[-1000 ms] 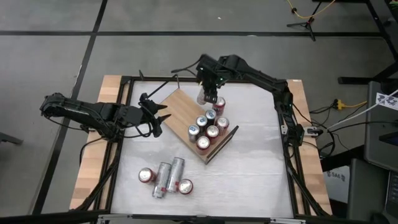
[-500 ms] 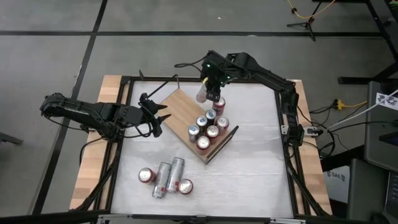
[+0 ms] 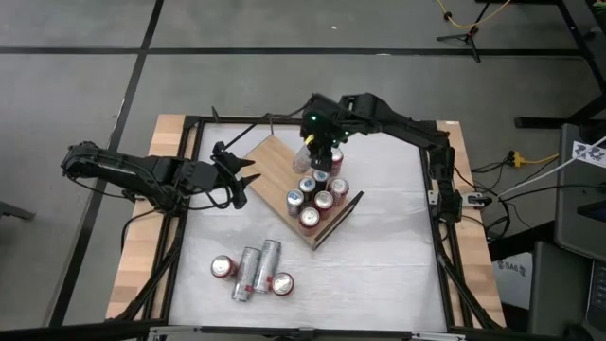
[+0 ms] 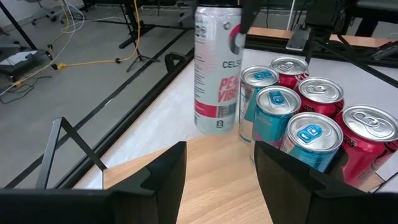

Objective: Place canned beverage on shelf
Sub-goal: Put the top right white pink soda can on the shelf

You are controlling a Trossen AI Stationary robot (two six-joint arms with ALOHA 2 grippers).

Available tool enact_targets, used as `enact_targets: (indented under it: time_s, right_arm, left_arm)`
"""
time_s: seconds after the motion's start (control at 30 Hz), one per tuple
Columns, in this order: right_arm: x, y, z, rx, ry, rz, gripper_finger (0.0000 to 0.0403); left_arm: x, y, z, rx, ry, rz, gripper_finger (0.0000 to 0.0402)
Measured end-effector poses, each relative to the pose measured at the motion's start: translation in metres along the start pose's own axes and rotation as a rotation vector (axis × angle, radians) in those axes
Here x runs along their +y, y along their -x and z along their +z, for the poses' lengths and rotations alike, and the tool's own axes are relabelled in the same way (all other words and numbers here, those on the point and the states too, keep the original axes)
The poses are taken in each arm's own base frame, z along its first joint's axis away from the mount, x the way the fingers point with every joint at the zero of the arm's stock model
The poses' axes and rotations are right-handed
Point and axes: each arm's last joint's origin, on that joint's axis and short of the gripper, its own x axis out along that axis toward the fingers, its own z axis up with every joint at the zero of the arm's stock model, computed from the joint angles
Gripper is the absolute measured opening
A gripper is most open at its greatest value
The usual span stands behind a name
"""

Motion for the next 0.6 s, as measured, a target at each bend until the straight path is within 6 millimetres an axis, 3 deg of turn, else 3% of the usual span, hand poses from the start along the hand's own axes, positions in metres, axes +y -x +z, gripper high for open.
enact_targets:
  time_s: [0.3, 0.6]
  right_arm:
    - [-0.001, -0.004, -0.001, 0.013, -0.024, 0.001, 0.0242]
    - [-0.001, -0.019, 0.001, 0.043, -0.024, 0.006, 0.0247]
  left_arm:
    - [-0.001, -0.02, -0.004, 0.045, -0.02, 0.093, 0.0181]
    - [0.019, -0.059, -0.006, 0.13, -0.006, 0.147, 0.0181]
